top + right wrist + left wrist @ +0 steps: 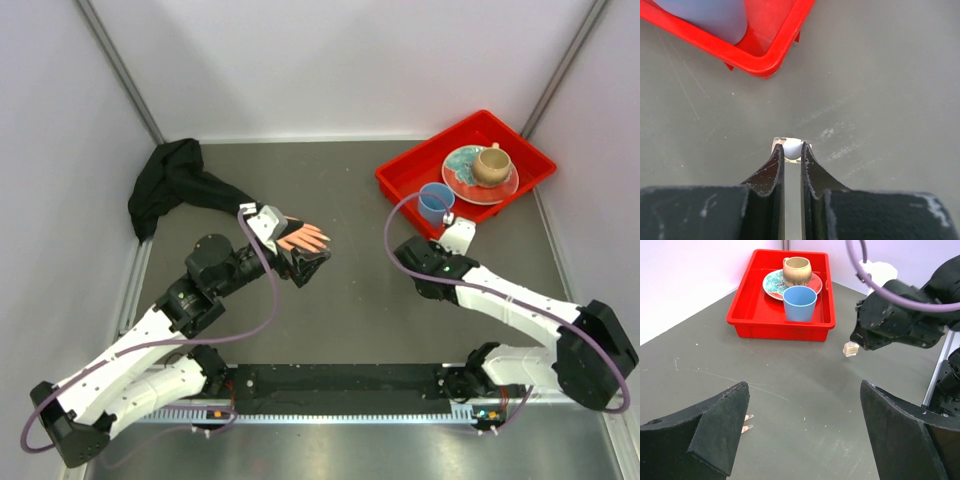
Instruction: Paint the nails
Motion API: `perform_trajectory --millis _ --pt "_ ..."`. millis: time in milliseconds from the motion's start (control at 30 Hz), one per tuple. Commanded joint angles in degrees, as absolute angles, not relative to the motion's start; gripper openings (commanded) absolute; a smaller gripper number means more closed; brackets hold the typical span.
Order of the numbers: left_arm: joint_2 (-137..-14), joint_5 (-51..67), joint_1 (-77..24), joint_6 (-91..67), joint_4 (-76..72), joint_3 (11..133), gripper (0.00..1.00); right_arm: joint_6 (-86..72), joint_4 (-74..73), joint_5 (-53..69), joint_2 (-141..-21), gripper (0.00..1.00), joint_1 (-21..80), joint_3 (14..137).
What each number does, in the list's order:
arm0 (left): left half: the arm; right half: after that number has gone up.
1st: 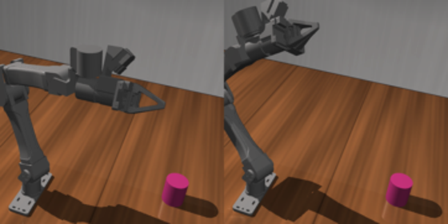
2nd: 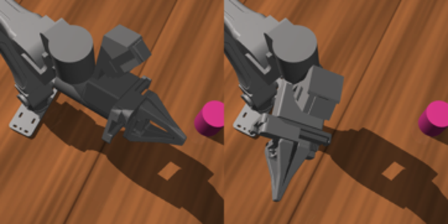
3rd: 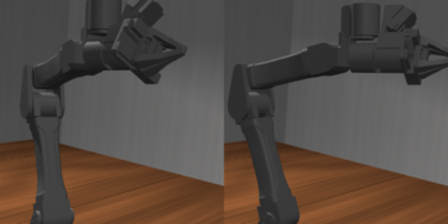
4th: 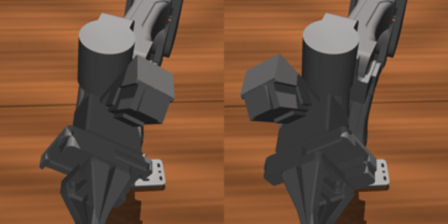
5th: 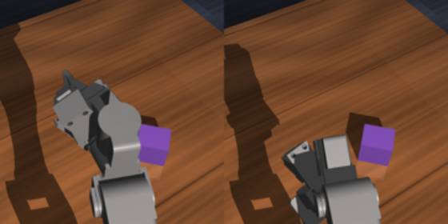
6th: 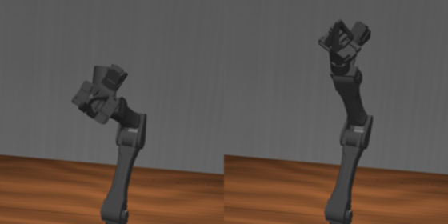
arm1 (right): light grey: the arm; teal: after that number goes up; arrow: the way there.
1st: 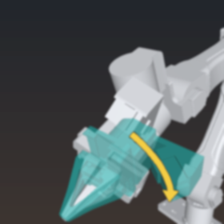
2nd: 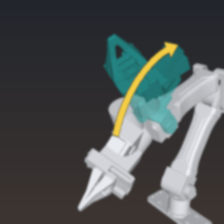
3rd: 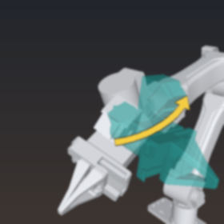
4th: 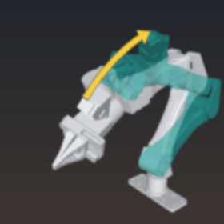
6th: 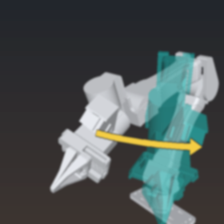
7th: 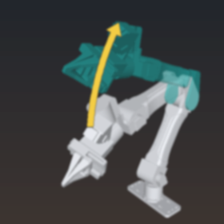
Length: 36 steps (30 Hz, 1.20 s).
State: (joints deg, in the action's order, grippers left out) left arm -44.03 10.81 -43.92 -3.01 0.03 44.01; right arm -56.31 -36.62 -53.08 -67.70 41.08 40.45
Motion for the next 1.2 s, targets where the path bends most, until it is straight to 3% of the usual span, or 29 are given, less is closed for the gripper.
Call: perform_trajectory --millis 0,333,633,733,967,1167 --pt "-42.8 10.2 -43.8 -3.0 -2.0 43.6 0.95 -59.1 -33.4 -54.9 -70.5 0.05 40.7 40.3" --pt "-43.2 10.3 -43.8 -2.6 -2.0 43.6 0.95 -59.7 -34.5 -54.7 -73.7 0.11 40.7 40.7" --pt "-43.0 10.6 -43.8 -2.7 -2.0 43.5 0.95 -59.5 -34.0 -53.4 -74.4 0.26 40.7 40.8" --pt "-42.6 10.5 -43.8 -2.5 -1.6 43.8 0.95 -57.9 -33.9 -52.9 -72.7 0.35 40.7 41.1" --pt "-42.4 10.1 -43.8 -2.0 -0.4 45.3 0.95 -52.5 -41.6 -50.5 -65.1 0.77 42.0 47.5" --pt "-43.7 8.2 -43.8 -4.3 1.4 49.4 0.96 -38.3 -51.1 -41.4 -58.0 0.93 42.1 61.3"
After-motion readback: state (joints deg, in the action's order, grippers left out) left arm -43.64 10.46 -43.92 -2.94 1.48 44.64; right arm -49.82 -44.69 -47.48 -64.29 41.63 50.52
